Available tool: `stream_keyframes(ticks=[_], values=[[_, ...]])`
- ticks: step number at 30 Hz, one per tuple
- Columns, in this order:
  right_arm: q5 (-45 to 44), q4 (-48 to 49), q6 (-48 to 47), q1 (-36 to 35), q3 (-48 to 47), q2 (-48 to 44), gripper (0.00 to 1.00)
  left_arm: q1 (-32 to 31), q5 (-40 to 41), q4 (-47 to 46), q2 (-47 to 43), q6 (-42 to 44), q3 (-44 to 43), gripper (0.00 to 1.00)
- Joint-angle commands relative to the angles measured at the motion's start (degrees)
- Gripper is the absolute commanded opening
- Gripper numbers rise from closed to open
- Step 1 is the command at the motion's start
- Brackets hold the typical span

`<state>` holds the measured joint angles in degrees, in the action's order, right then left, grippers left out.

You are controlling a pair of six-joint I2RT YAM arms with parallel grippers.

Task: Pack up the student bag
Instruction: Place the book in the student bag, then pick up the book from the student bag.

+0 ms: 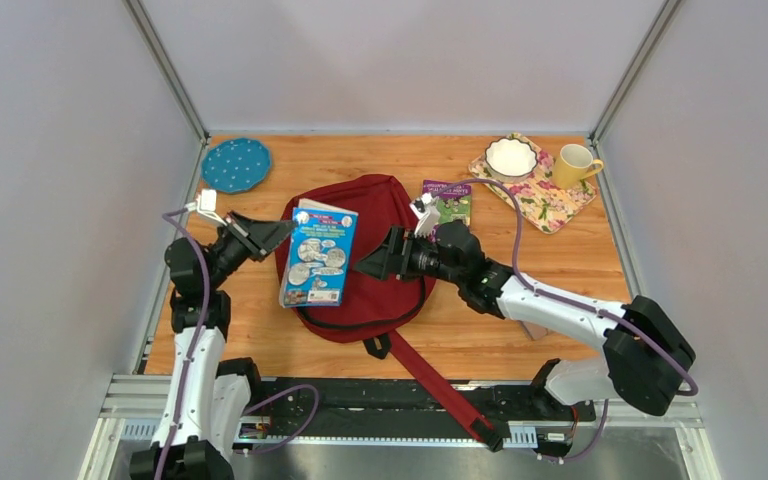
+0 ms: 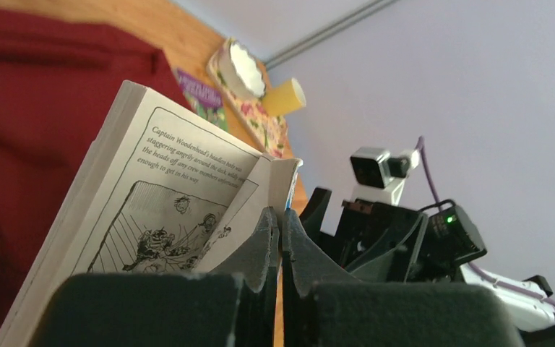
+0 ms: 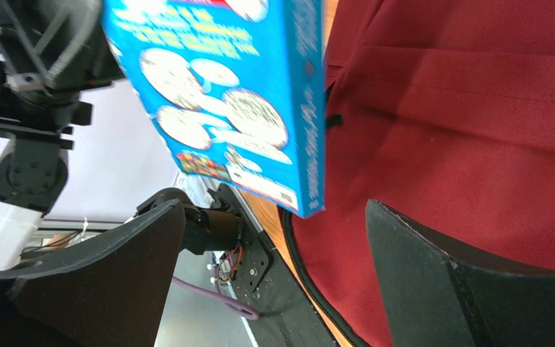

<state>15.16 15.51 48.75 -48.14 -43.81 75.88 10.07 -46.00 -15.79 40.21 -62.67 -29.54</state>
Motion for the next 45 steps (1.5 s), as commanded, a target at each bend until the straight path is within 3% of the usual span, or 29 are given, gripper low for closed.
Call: stream_keyframes(ticks=[1, 4, 5, 6, 8, 10, 15, 27, 30, 31, 33, 34, 36, 39, 40, 41, 42, 44, 45], values=[[0.3, 3.7, -0.1, -0.1, 0.4, 2.5, 0.98, -2.6, -4.1, -11.2, 2.8, -3.1, 6.1, 0.00], [1.4, 4.2, 1.9, -0.1, -0.7, 6.5, 0.98, -3.0, -5.2, -10.6, 7.6, 2.4, 8.6, 0.00], [1.5, 4.4, 2.4, -0.2, -1.0, 8.7, 0.99, -3.0, -5.2, -9.2, 8.7, 4.3, 8.7, 0.06], [2.1, 5.1, 3.0, -0.2, -1.4, 9.7, 0.99, -2.9, -5.4, -8.2, 9.8, 8.5, 8.7, 0.22], [1.5, 5.1, 5.3, -0.3, -1.8, 12.7, 0.99, -2.9, -4.7, -3.3, 12.4, 12.4, 8.2, 0.39], [0.7, 4.6, 6.4, -0.5, -2.2, 14.6, 0.99, -2.9, -3.4, 3.3, 13.9, 19.5, 7.2, 0.65], [2.0, 7.0, 8.5, -1.3, -3.6, 19.7, 0.98, -2.9, 1.9, 11.6, 15.0, 30.6, 6.4, 0.70], [0.3, 9.2, 16.5, -3.5, -7.4, 27.5, 0.95, -4.2, 2.5, 10.5, 22.6, 33.1, 11.6, 0.73], [-0.1, 11.8, 18.8, -3.9, -7.3, 28.6, 0.88, -5.5, 3.1, 13.2, 24.7, 34.3, 10.6, 0.73], [-0.6, 13.4, 19.3, -4.1, -7.2, 28.7, 0.77, -5.9, 2.7, 12.8, 25.0, 34.0, 10.6, 0.73], [-0.9, 15.1, 19.9, -4.4, -6.9, 28.5, 0.68, -6.6, 2.5, 13.0, 24.8, 34.3, 10.7, 0.68], [-1.4, 15.9, 19.9, -4.5, -6.9, 27.9, 0.58, -6.9, 2.0, 13.6, 24.3, 34.3, 10.7, 0.64], [-1.6, 17.0, 19.2, -4.7, -6.8, 27.0, 0.49, -6.9, 0.7, 13.7, 23.5, 34.3, 10.7, 0.49], [-0.7, 18.3, 17.9, -4.7, -7.6, 25.5, 0.35, -6.9, -0.7, 13.5, 20.6, 33.4, 10.6, 0.43], [-0.5, 18.2, 17.8, -4.7, -8.1, 24.9, 0.21, -7.0, -1.1, 13.5, 20.0, 33.2, 10.5, 0.41], [-0.1, 18.2, 17.5, -4.7, -8.7, 24.8, 0.17, -7.0, -1.5, 13.6, 19.4, 33.1, 10.0, 0.41], [0.5, 17.5, 17.0, -4.7, -9.3, 24.6, 0.00, -7.0, -1.6, 14.5, 18.3, 33.1, 9.6, 0.41], [0.1, 15.3, 15.2, -4.9, -9.6, 22.4, 0.00, -7.0, 0.3, 16.0, 16.8, 33.9, 7.8, 0.48], [-0.3, 14.4, 12.4, -4.9, -9.8, 21.3, 0.00, -7.0, 1.3, 18.9, 14.7, 34.1, 7.2, 0.60]])
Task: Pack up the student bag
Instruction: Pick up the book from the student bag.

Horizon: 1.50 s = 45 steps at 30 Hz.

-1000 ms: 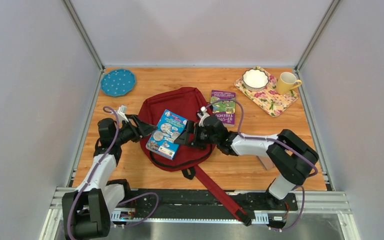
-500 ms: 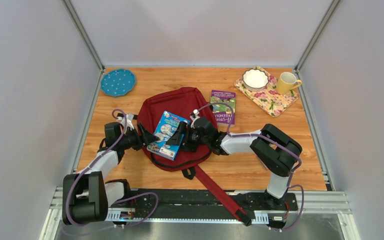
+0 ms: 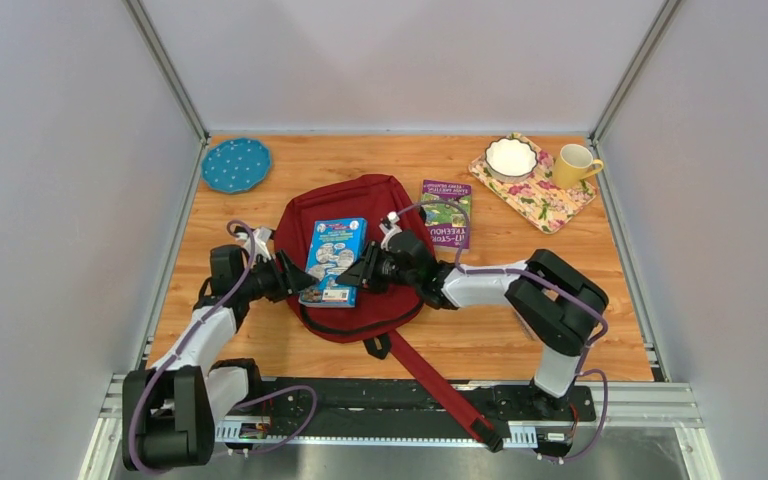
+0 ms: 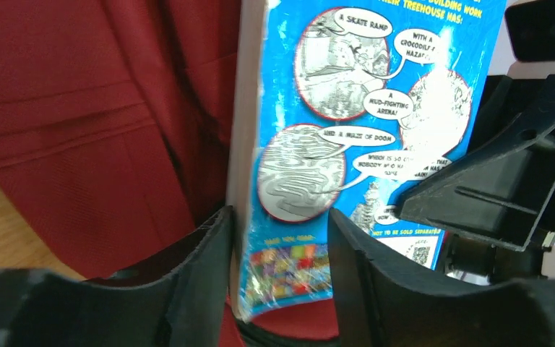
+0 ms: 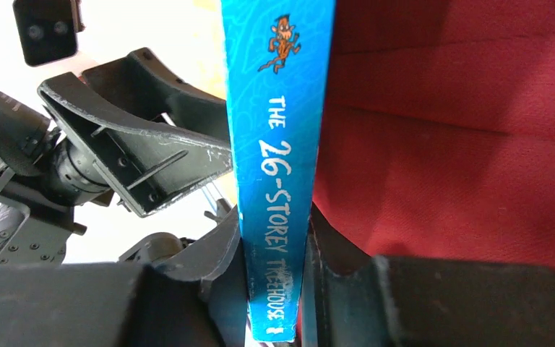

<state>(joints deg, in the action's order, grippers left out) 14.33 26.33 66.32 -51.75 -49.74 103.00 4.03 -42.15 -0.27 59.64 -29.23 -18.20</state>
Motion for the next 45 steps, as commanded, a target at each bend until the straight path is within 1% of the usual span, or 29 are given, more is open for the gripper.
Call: stream_keyframes(ticks=[1, 2, 4, 7, 8, 9, 10, 11, 12, 13, 14, 15, 16, 18, 20, 21, 26, 29, 30, 31, 33, 35, 38, 39, 40, 41, 43, 44, 45], values=[[0.4, 0.3, -6.5, -1.3, -4.1, -8.4, 0.00, -0.9, -0.1, 4.5, -6.0, 0.8, -4.8, 0.65], [-0.1, -0.9, -8.0, -1.3, -3.8, -10.0, 0.00, -0.9, 1.1, 5.2, -7.4, 0.5, -5.9, 0.75], [-1.1, -3.0, -11.7, -1.3, -2.8, -15.2, 0.00, -0.9, 3.6, 5.7, -11.4, -0.5, -6.8, 0.82], [-0.1, -5.0, -15.1, -1.2, -1.2, -21.6, 0.00, -0.9, 2.9, 3.4, -15.1, -3.9, -8.7, 0.82], [0.6, -5.3, -15.5, -1.2, -0.8, -23.0, 0.00, -0.9, 1.7, 2.0, -15.6, -7.1, -8.7, 0.82], [2.0, -5.5, -15.9, -1.2, -0.2, -24.3, 0.00, -0.8, 0.2, -3.2, -16.2, -9.3, -8.4, 0.82], [2.8, -5.5, -16.1, -1.2, 0.3, -26.8, 0.00, -0.9, -2.3, -5.8, -16.5, -11.6, -8.1, 0.82], [3.7, -5.1, -16.4, -1.2, 0.9, -27.9, 0.00, -0.9, -3.4, -8.8, -16.7, -17.2, -7.0, 0.82], [5.3, -4.7, -16.3, -1.2, 1.2, -28.9, 0.00, -0.8, -4.6, -17.3, -16.7, -20.7, -6.2, 0.82], [6.0, -4.6, -16.3, -1.2, 1.7, -30.6, 0.00, -0.8, -7.0, -22.5, -16.5, -24.3, -4.1, 0.82], [6.8, -4.7, -16.1, -1.3, 1.8, -31.2, 0.00, -0.9, -7.8, -27.8, -16.3, -31.4, -3.2, 0.82], [8.9, -4.3, -16.3, -1.2, 2.1, -31.9, 0.00, -1.0, -8.4, -36.9, -15.4, -34.5, -2.4, 0.82], [9.8, -2.7, -16.1, -1.2, 2.6, -32.9, 0.00, -1.0, -9.4, -40.8, -14.9, -39.6, -1.5, 0.82], [12.0, -0.9, -15.5, -1.2, 3.2, -34.5, 0.00, -1.0, -11.1, -50.4, -12.4, -43.8, -1.4, 0.82], [13.3, -0.8, -15.5, -1.2, 3.4, -35.4, 0.00, -1.7, -12.9, -55.3, -10.9, -48.9, -1.5, 0.82], [15.1, 0.4, -15.8, -1.2, 3.6, -36.0, 0.00, -1.8, -13.2, -59.8, -9.7, -50.2, -1.4, 0.82], [21.2, 6.2, -14.6, -1.1, 4.8, -37.1, 0.00, -3.3, -15.1, -67.8, -6.7, -56.3, -0.8, 0.82], [24.0, 6.7, -14.4, -0.7, 4.6, -36.6, 0.00, -3.9, -15.2, -77.4, -3.9, -62.3, 0.1, 0.82], [25.5, 7.1, -14.5, -0.6, 4.5, -36.1, 0.00, -5.7, -15.4, -83.1, -2.2, -63.9, 0.1, 0.83], [26.4, 7.4, -14.3, -0.3, 4.5, -35.9, 0.00, -6.0, -15.8, -86.2, -1.1, -67.6, -0.1, 0.83], [28.3, 7.5, -14.5, 0.1, 4.2, -35.6, 0.00, -6.8, -16.8, -90.9, 1.3, -69.5, -0.7, 0.83], [29.4, 6.7, -15.1, 0.7, 3.9, -35.4, 0.00, -8.0, -18.9, -91.0, 1.8, -69.0, -1.8, 0.83], [31.0, 0.7, -19.0, 1.4, 1.9, -35.2, 0.00, -9.0, -19.6, -91.0, 1.4, -67.9, -2.3, 0.82], [30.9, -1.5, -19.7, 1.5, 1.7, -35.4, 0.00, -9.1, -19.7, -91.0, 1.2, -67.8, -2.5, 0.77], [30.9, -2.4, -20.4, 1.8, 1.4, -35.5, 0.00, -9.2, -19.9, -91.0, 1.1, -67.8, -2.7, 0.69], [30.9, -3.7, -21.5, 2.2, 1.0, -35.6, 0.00, -9.2, -20.2, -91.0, 1.0, -67.8, -2.8, 0.54], [30.1, -7.2, -22.3, 3.3, 0.7, -35.9, 0.00, -9.2, -20.4, -91.0, 0.7, -67.9, -2.9, 0.41], [29.6, -7.9, -22.6, 3.8, 0.8, -36.1, 0.00, -9.2, -20.4, -91.0, 0.5, -67.9, -2.9, 0.24], [28.5, -9.2, -22.7, 4.1, 0.9, -36.6, 0.00, -9.2, -20.4, -91.0, 0.4, -67.9, -2.8, 0.16]])
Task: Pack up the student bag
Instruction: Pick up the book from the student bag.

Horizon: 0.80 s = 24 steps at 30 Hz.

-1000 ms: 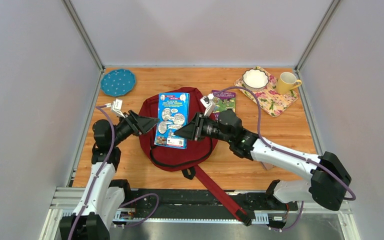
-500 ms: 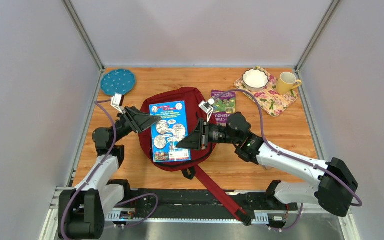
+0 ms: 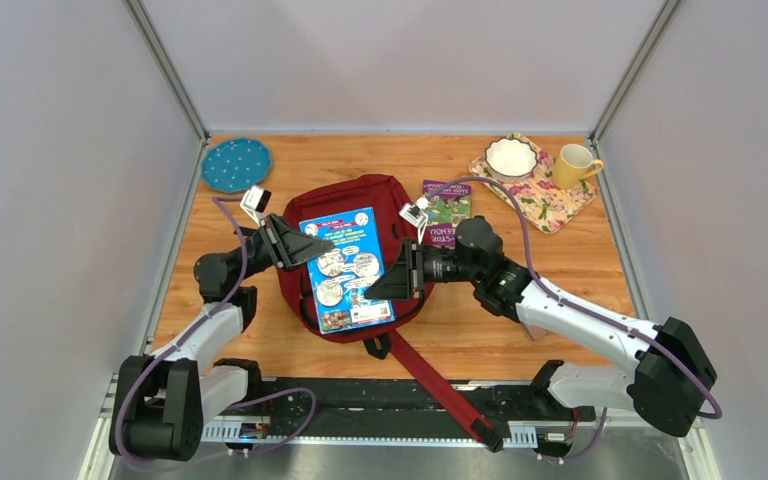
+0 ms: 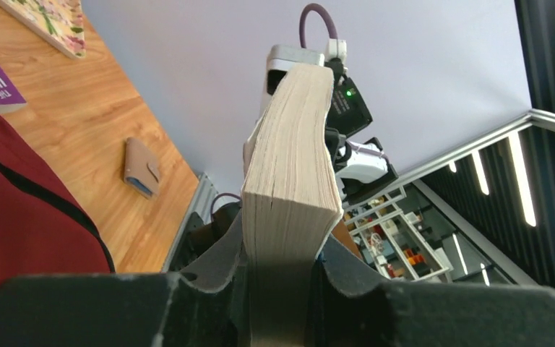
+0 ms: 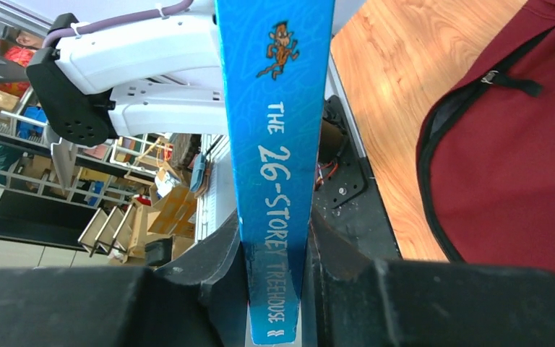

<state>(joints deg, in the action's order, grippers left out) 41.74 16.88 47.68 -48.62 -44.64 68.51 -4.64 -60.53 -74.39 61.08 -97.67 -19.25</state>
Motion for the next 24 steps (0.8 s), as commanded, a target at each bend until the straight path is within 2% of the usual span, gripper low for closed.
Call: stream_keyframes(ticks=[1, 2, 5, 6, 7, 9, 10, 11, 12, 13, 14, 16, 17, 20, 24], values=[[0.4, -0.8, -4.3, 1.7, -4.2, -2.3, 0.00, -0.5, -2.0, -16.9, -1.1, 0.6, -1.7, 0.09], [-0.5, -2.2, -4.8, 1.8, -4.7, -2.5, 0.00, -0.5, -2.0, -16.9, -1.3, 0.6, -1.7, 0.00], [-7.3, -11.5, -8.2, 2.0, -6.2, -3.2, 0.01, -0.5, -1.6, -16.5, -1.3, 1.3, -1.2, 0.00], [-12.0, -16.0, -8.7, 2.0, -6.3, -3.8, 0.05, -0.5, -1.1, -16.3, -1.3, 1.4, -1.1, 0.00], [-14.7, -18.3, -8.6, 2.0, -6.2, -4.3, 0.12, -0.6, -0.8, -16.1, -1.2, 1.8, -1.0, 0.00], [-19.7, -20.0, -7.8, 2.0, -4.2, -6.2, 0.36, -0.5, -0.1, -14.7, -1.5, 2.5, -0.8, 0.00], [-20.5, -20.0, -7.1, 2.0, -3.3, -6.9, 0.44, -0.5, 0.0, -13.5, -1.8, 4.0, -0.7, 0.00], [-21.4, -20.0, -6.6, 2.0, -2.6, -7.7, 0.51, -0.6, 0.0, -9.6, -3.1, 5.5, -0.7, 0.00], [-22.9, -20.8, -6.5, 2.0, -1.2, -9.2, 0.64, -0.5, 0.2, -7.1, -4.1, 7.2, -0.7, 0.00], [-23.6, -21.4, -6.5, 2.0, -0.6, -10.0, 0.67, -0.5, 0.7, -4.3, -5.2, 11.6, -0.6, 0.00], [-24.6, -22.1, -5.9, 2.0, 0.0, -10.7, 0.71, -0.5, 1.2, 3.1, -7.8, 14.2, -0.8, 0.00], [-29.2, -25.1, -4.9, 2.0, 2.0, -13.7, 0.74, -0.5, 4.3, 11.2, -10.6, 22.4, -1.3, 0.00], [-30.5, -25.8, -3.7, 2.0, 2.9, -14.8, 0.74, -0.6, 5.8, 18.5, -13.6, 24.9, -1.4, 0.00], [-37.0, -27.9, 0.8, 2.0, 7.1, -20.3, 0.76, -0.5, 12.5, 29.4, -19.3, 32.5, -1.8, 0.00], [-41.3, -25.7, 6.7, 2.0, 13.9, -30.0, 0.76, -0.5, 25.8, 34.0, -26.6, 35.5, 0.6, 0.00]])
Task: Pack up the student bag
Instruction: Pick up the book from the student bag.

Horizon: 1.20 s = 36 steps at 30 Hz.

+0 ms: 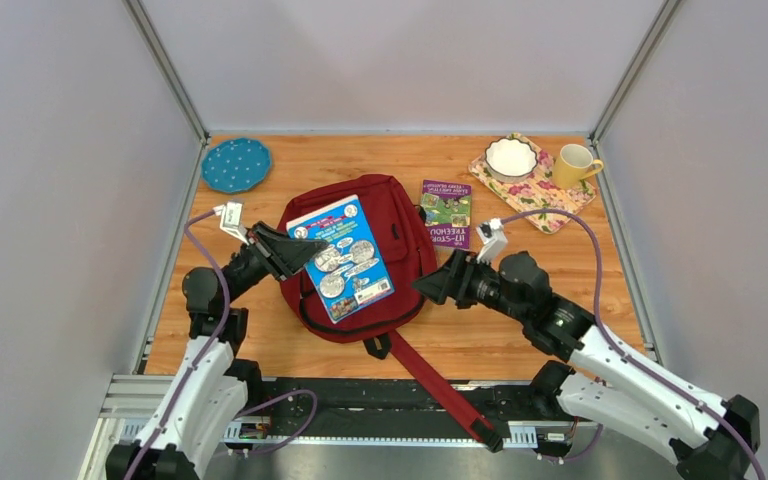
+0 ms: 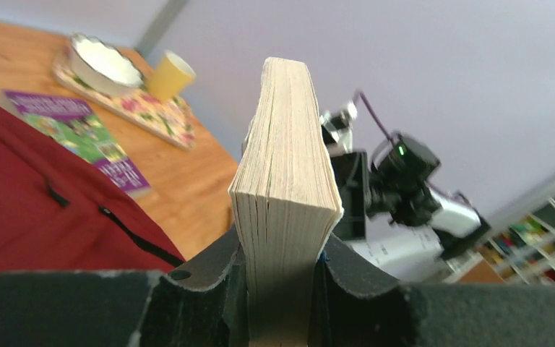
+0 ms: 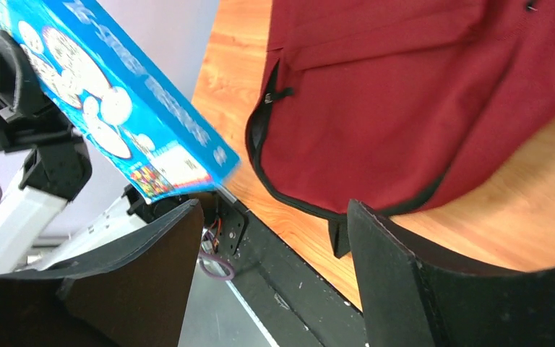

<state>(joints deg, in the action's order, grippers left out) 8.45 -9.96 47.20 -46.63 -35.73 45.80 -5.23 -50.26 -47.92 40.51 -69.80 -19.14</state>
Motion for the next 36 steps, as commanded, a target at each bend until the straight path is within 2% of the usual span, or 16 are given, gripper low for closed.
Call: stream_keyframes(ticks=[1, 3, 5, 7, 10, 15, 23, 30, 36], values=[[-7.8, 2.4, 8.2, 0.0, 6.3, -8.7, 0.76, 0.0, 17.8, 6.6, -7.4, 5.7, 3.0, 0.00], [-6.8, 5.6, 10.1, -0.1, 9.4, -11.2, 0.76, 0.0, 23.9, 1.0, -10.7, 1.1, 7.6, 0.00], [-4.9, 8.4, 10.5, -0.2, 10.7, -11.4, 0.76, 0.0, 26.1, -4.9, -11.3, -1.4, 9.7, 0.00], [-1.7, 13.1, 11.2, -0.6, 11.7, -10.6, 0.76, 0.0, 26.4, -6.0, -10.9, -3.8, 10.1, 0.00], [1.1, 19.9, 12.5, -2.1, 12.3, -7.1, 0.76, 0.0, 27.1, -9.0, -9.5, -8.4, 10.7, 0.00], [1.1, 28.5, 14.1, -4.9, 10.9, 1.4, 0.77, 0.0, 32.2, -19.0, -8.0, -18.0, 13.9, 0.00], [3.2, 45.4, 16.3, -7.9, 8.7, 11.8, 0.77, 0.0, 33.5, -20.5, -8.0, -21.3, 14.9, 0.00], [3.4, 51.6, 16.1, -8.8, 5.9, 16.9, 0.77, -0.2, 34.0, -20.5, -7.9, -22.7, 16.0, 0.00], [0.5, 49.6, 15.1, -8.8, 3.0, 21.3, 0.78, -0.7, 33.5, -21.3, -5.8, -26.1, 16.4, 0.00]])
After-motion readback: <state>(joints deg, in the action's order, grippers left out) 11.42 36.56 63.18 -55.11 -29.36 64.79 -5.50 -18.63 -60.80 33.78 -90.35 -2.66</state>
